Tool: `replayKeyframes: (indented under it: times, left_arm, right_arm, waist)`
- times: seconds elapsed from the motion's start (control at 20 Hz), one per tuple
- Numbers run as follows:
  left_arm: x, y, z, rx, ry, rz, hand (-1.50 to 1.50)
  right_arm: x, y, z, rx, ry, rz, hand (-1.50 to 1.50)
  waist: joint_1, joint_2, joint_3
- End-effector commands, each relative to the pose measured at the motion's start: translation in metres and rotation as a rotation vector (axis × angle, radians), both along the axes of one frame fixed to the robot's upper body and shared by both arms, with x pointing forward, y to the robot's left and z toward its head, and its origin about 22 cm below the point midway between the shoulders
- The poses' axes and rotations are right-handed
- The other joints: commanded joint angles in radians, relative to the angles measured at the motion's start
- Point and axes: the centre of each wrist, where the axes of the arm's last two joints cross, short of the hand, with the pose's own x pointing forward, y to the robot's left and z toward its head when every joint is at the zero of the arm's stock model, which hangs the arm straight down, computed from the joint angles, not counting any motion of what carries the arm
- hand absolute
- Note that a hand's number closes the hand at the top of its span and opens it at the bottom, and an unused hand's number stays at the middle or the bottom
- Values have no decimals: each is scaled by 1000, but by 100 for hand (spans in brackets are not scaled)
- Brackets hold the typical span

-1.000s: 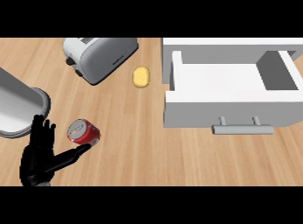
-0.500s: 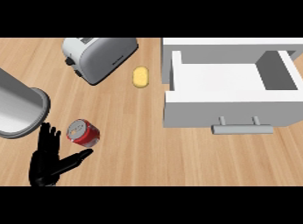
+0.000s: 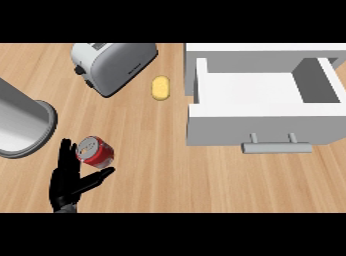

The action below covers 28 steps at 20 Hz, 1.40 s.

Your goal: Pick up the can, place it into the drawer and close the drawer

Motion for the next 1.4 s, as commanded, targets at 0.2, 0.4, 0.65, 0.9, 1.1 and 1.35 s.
replayKeyframes:
  times: [0.2,0.4,0.65,0.9,1.1,1.35]
  left_arm:
    - [9,3,-19,-88,-32,16,-150]
    - [23,-9,-8,-95,-49,16,150]
    - [36,-26,0,-175,-89,-95,150]
    - [58,-15,29,-137,-196,-185,150]
    - [83,-43,56,-143,-246,-207,150]
    - [64,-25,52,-145,-244,-312,150]
  right_arm:
    - [-12,-5,6,-9,5,-4,-150]
    - [-4,-8,21,-6,26,23,-150]
    - [-10,-11,15,24,17,17,-150]
    - [-9,-2,-10,37,21,13,-150]
    - [-9,7,5,33,1,8,-150]
    - [-21,8,22,14,-2,10,-150]
  waist:
    - [-2,0,0]
    - [1,-1,0]
    - [0,-1,0]
    - [3,-2,1]
    - [2,-2,0]
    - [1,-3,0]
